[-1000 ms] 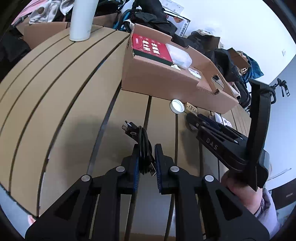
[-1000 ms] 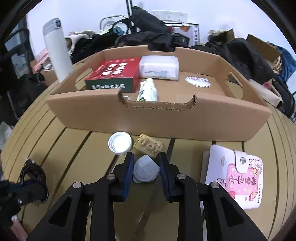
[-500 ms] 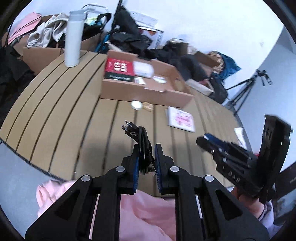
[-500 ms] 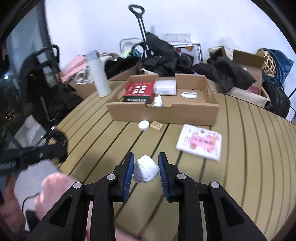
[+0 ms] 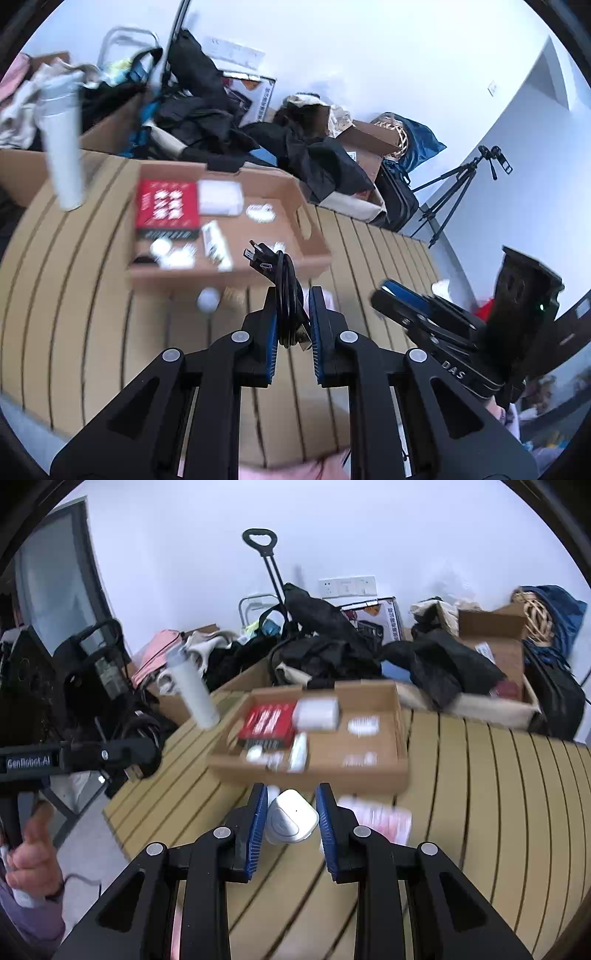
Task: Organize objects
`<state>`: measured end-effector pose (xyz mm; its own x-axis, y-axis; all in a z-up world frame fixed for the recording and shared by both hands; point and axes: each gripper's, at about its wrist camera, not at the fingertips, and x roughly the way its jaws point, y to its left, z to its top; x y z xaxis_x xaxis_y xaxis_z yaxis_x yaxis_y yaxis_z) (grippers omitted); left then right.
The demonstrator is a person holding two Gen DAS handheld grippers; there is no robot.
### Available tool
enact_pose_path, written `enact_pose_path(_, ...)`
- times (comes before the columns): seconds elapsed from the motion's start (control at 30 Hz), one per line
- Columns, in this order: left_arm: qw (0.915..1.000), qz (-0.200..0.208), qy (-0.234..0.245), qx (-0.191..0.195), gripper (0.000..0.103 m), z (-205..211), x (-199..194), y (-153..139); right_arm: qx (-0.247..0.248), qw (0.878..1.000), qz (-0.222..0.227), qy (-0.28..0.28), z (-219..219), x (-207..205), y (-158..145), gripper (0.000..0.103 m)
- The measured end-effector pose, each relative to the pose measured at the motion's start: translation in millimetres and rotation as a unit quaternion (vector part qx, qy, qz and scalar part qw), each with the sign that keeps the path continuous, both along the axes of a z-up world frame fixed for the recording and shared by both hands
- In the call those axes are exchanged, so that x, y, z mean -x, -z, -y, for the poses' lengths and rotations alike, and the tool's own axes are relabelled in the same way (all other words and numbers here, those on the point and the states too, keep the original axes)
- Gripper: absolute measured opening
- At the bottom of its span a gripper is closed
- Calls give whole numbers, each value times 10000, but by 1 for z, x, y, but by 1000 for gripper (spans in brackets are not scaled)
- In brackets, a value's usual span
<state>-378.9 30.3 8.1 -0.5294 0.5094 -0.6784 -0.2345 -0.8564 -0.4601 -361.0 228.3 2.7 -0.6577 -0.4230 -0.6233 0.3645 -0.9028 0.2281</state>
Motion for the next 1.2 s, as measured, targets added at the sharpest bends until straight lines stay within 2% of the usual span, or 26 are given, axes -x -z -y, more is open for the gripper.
enact_pose_path(0.1, 9994, 283, 55, 204, 12, -22, 64, 29, 96, 9995, 314, -6, 3, 74, 0, 30)
enact_pose_path(0.17, 9982, 564, 159, 160, 12, -32, 95, 58, 118, 9980, 615, 57, 6, 122, 10, 30)
enact_pose_path(0.27, 9942, 1060, 169, 50, 12, -41, 130, 101, 100, 9956, 916, 150, 20, 184, 38, 30)
enact_pose_path(0.33, 9938, 1089, 197, 51, 12, -45, 142, 119, 113, 9934, 1130, 135, 31, 212, 61, 30)
enact_pose_path(0.4, 9934, 1134, 93, 171, 22, -45, 150, 133, 142, 9909, 1336, 50, 42, 232, 83, 30)
enact_pose_path(0.43, 9931, 1155, 109, 168, 33, -43, 151, 137, 200, 9888, 1481, 4, 46, 241, 94, 30)
enact_pose_path(0.47, 9934, 1129, 142, 116, 47, -40, 151, 138, 298, 9863, 1623, -75, 52, 249, 104, 35)
enact_pose_path(0.5, 9944, 1037, 174, 88, 53, -35, 150, 137, 406, 9856, 1637, -141, 54, 254, 110, 43)
enact_pose_path(0.53, 9950, 980, 172, 116, 61, -32, 149, 135, 467, 9853, 1633, -183, 55, 255, 113, 69)
enact_pose_path(0.57, 9958, 893, 141, 174, 63, -26, 148, 131, 528, 9850, 1626, -220, 56, 256, 115, 85)
enact_pose_path(0.63, 9966, 760, 36, 302, 65, -16, 147, 122, 629, 9856, 1552, -239, 54, 256, 113, 85)
enact_pose_path(0.73, 9947, 594, -212, 808, 79, -5, 142, 108, 581, 9879, 1429, -153, 49, 252, 101, 85)
enact_pose_path(0.8, 9900, 468, -430, 1256, 82, 5, 134, 97, 391, 9902, 1337, -83, 44, 246, 89, 85)
enact_pose_path(0.87, 9839, 453, -561, 1637, 95, 14, 125, 85, 64, 9923, 1237, 8, 33, 235, 73, 85)
enact_pose_path(0.97, 9717, 443, -954, 2114, 98, 33, 109, 66, -540, 9926, 1075, 138, 18, 213, 46, 85)
enact_pose_path(1.03, 9667, 539, -1209, 2189, 98, 48, 96, 55, -743, 9925, 947, 225, 7, 196, 26, 85)
enact_pose_path(1.1, 9689, 611, -1352, 1980, 98, 61, 76, 41, -766, 9933, 823, 269, -4, 175, 6, 85)
enact_pose_path(1.2, 9721, 451, -1460, 1778, 99, 73, 40, 20, -769, 9945, 648, 306, -13, 139, -23, 85)
